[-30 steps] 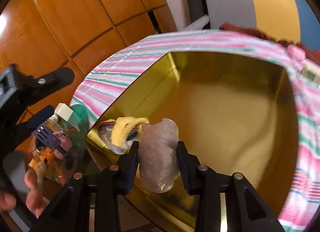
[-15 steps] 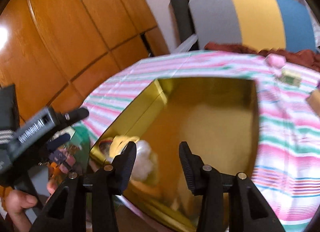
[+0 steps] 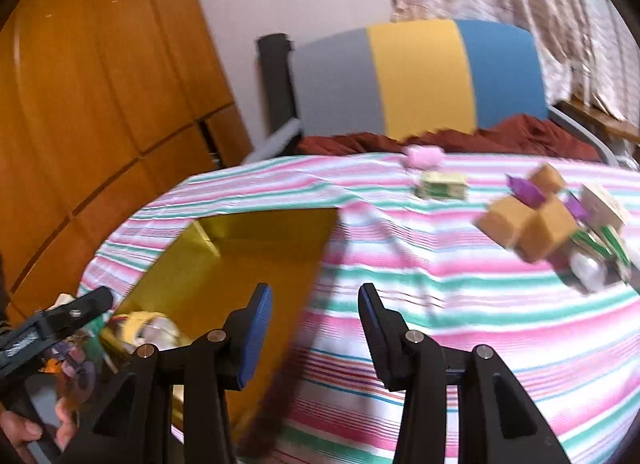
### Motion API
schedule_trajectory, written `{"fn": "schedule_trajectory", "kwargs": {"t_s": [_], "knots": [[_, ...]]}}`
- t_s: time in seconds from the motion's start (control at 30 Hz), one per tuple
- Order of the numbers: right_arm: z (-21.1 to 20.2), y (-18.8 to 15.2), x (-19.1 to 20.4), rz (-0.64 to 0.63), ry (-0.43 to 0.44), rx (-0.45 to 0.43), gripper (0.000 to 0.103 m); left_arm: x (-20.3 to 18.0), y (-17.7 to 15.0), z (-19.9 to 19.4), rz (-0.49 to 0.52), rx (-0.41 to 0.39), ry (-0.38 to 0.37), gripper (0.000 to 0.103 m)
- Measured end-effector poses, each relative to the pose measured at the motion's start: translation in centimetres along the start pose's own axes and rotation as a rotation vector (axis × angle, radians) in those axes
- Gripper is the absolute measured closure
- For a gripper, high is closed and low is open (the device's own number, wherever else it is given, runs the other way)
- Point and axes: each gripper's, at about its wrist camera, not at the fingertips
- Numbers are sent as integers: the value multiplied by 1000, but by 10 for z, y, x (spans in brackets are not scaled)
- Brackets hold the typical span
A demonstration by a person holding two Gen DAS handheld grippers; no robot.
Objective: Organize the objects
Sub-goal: 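Return both tools to the pile and grasp the WEIDAN snack bag with the right tool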
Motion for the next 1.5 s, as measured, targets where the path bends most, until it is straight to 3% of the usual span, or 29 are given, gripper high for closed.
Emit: {"fn": "schedule_trajectory", "kwargs": {"t_s": [0.23,0.43,0.8,0.93,1.07,1.33,1.5], "knots": [[0,-26,-61,48,-119,52,58,-44,-11,2,104,10,-76,0],[-4,-42,-123,96,-254,90,58,-89,-23,11,167,66,-171,0],[-20,-36,-225,274,-404,61,57,-162,-51,23,259,165,-278,0],[-6,-15,-266,345,-359,59,57,-171,-59,22,273,184,-290,0],[7,5,-276,256,-302,64,53,-172,-65,25,274,199,-268,0],[13,-4,-211,33,1,99,51,-169,-66,39,233,244,-242,0],[-16,-20,-207,114,1,22,51,-173,-67,42,237,246,-246,0]]}}
Point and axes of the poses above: each gripper's, at about its wrist camera, not at the fingertips, and z roughly the way its jaws point, x to its left, y to its top, and after that the axes turned 4 degrees about x, right-handed
